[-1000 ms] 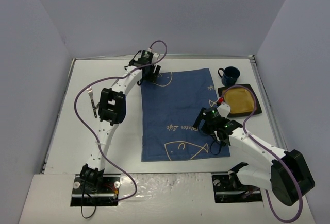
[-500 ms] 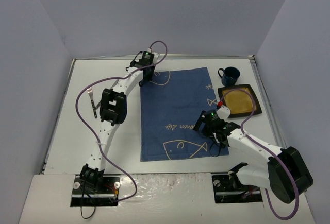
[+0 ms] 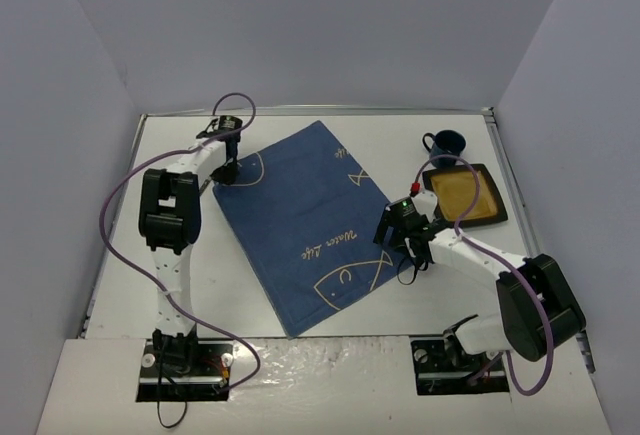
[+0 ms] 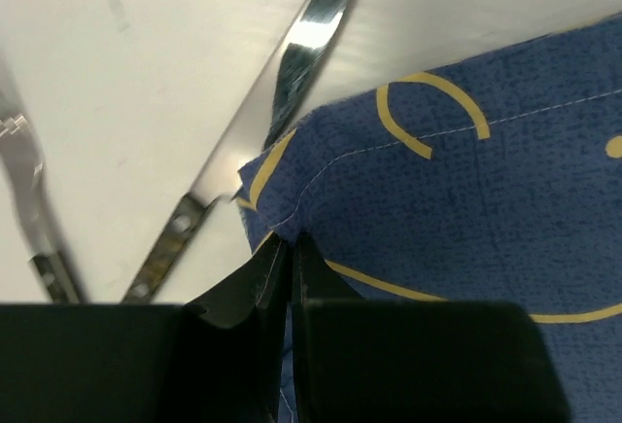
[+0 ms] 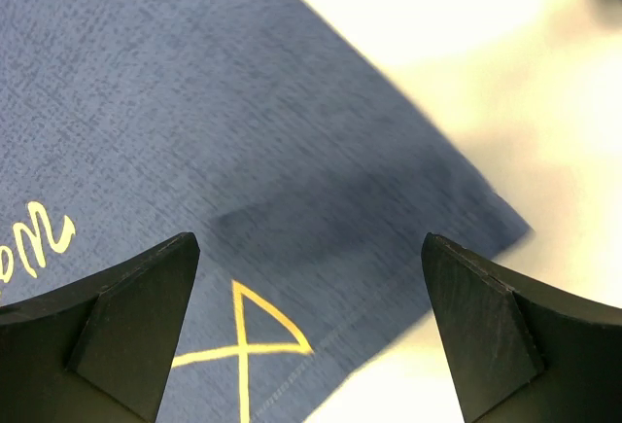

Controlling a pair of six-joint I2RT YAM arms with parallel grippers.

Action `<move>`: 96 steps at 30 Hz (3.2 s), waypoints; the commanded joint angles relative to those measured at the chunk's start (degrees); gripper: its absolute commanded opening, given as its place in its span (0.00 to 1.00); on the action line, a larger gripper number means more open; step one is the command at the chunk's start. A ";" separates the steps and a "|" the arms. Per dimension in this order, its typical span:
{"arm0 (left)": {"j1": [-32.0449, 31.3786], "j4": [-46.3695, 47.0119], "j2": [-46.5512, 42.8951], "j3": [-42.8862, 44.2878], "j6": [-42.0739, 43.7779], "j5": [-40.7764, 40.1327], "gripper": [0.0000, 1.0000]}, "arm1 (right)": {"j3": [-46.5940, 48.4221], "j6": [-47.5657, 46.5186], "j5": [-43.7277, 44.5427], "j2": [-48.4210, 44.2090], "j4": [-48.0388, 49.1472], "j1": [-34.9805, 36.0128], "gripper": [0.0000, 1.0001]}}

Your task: Set the dinner table for one person

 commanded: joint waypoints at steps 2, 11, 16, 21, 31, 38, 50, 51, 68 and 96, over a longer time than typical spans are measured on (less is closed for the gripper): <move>-4.64 -1.42 -10.30 3.16 1.15 -5.79 0.00 | 5.11 -5.17 2.98 0.36 0.85 -0.39 0.95; -4.94 -9.37 -6.79 10.35 5.32 -13.54 0.57 | 4.08 -6.39 1.38 0.62 0.92 -0.39 0.95; -4.85 -9.66 -7.49 9.64 5.00 -13.35 0.86 | 3.30 -6.38 0.70 2.43 2.35 -0.39 0.95; -4.94 -7.43 -10.09 8.18 5.71 -9.73 0.87 | 2.60 -6.22 -0.89 6.10 5.52 -0.49 0.88; -7.21 -1.30 -6.82 3.74 6.38 2.91 0.87 | -1.23 -0.77 1.96 7.69 4.93 -1.22 0.29; -7.13 -2.36 -0.78 2.72 -0.26 4.96 0.87 | -0.69 -0.93 4.98 3.76 -2.12 -5.35 0.11; -5.39 -0.48 -4.35 -9.90 -12.74 4.12 0.84 | 8.54 -10.12 3.38 9.10 -3.16 -17.09 0.00; -4.74 -0.48 -4.46 -10.29 -13.39 3.74 0.84 | 9.63 -10.77 3.37 10.14 -2.99 -17.09 0.00; -5.43 5.20 -16.54 -3.86 -3.10 14.57 0.87 | 15.61 -13.21 -3.48 0.77 -6.18 -8.23 0.78; -9.07 7.54 9.54 18.89 5.76 20.72 0.86 | 8.65 -8.36 -1.50 12.82 4.10 39.81 0.71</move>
